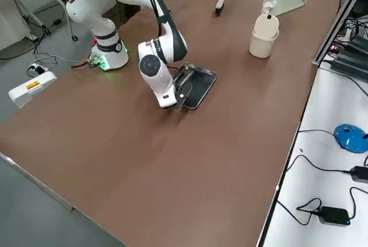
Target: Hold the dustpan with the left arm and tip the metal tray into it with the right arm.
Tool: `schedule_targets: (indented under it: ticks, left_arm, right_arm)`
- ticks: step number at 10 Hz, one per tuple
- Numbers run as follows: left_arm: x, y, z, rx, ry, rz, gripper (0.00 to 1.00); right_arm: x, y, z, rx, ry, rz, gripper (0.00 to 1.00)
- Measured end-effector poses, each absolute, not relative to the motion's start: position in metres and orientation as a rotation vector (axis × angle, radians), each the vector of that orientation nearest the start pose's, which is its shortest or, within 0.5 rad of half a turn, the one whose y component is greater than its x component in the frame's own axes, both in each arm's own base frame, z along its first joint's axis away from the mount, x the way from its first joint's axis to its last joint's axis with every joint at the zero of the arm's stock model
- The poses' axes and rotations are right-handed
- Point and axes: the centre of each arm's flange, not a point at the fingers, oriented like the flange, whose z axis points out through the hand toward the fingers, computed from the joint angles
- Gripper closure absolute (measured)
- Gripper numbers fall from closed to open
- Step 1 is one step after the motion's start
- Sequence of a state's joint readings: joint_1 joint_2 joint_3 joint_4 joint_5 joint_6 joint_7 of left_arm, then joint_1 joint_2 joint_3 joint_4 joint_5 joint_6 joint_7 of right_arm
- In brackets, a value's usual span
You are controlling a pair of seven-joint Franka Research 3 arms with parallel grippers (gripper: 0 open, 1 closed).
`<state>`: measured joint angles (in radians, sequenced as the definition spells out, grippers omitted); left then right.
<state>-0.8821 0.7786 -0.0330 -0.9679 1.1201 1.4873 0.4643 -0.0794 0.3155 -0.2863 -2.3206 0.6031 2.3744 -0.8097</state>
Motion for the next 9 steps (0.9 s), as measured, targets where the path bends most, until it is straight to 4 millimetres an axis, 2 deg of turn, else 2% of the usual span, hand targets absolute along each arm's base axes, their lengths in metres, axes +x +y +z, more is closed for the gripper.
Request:
schedule_targets:
  ticks: [2,4,5,6,8,9]
  left_arm:
    - [0.54,-0.523,0.446,-1.473,1.309,-0.024,0.67]
    - [0.534,-0.537,0.423,-1.358,1.279,-0.014,0.67]
    - [0.533,-0.542,0.41,-1.315,1.27,-0.005,0.67]
    - [0.533,-0.543,0.404,-1.301,1.266,-0.002,0.67]
    - [0.536,-0.541,0.411,-1.305,1.258,-0.008,0.67]
    - [0.536,-0.542,0.415,-1.308,1.256,-0.013,0.67]
  right_arm:
    - [0.458,-0.185,0.193,-2.778,0.086,0.058,0.89]
    - [0.464,-0.187,0.201,-2.76,0.078,0.055,0.63]
    - [0.475,-0.187,0.215,-2.763,0.059,0.017,0.47]
    - [0.487,-0.185,0.233,-2.767,0.048,-0.029,0.33]
    - [0.505,-0.178,0.277,-2.777,0.049,-0.027,0.03]
    - [0.515,-0.176,0.309,-2.8,0.076,0.037,0.0]
